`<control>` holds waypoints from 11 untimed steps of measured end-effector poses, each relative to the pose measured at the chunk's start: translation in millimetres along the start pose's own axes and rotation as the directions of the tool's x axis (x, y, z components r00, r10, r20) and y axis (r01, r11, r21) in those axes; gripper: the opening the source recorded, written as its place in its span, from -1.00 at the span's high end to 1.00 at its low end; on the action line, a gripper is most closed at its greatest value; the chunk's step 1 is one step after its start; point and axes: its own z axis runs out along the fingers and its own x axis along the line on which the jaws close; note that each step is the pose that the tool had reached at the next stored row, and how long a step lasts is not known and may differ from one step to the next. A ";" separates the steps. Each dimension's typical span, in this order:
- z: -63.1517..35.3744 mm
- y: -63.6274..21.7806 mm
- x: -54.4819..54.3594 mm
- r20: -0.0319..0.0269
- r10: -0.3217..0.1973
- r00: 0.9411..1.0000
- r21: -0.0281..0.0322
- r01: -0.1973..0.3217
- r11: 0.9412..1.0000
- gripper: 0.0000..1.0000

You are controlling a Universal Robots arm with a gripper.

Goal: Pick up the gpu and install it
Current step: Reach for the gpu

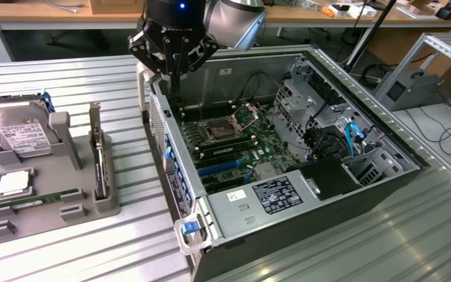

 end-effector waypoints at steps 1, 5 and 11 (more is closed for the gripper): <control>0.0 0.0 0.2 0.000 0.000 1.000 0.000 0.000 1.000 0.79; -0.1 -0.1 1.6 0.000 0.000 1.000 0.000 0.000 1.000 0.79; -0.1 -0.3 4.0 0.000 0.000 1.000 0.000 0.000 1.000 0.79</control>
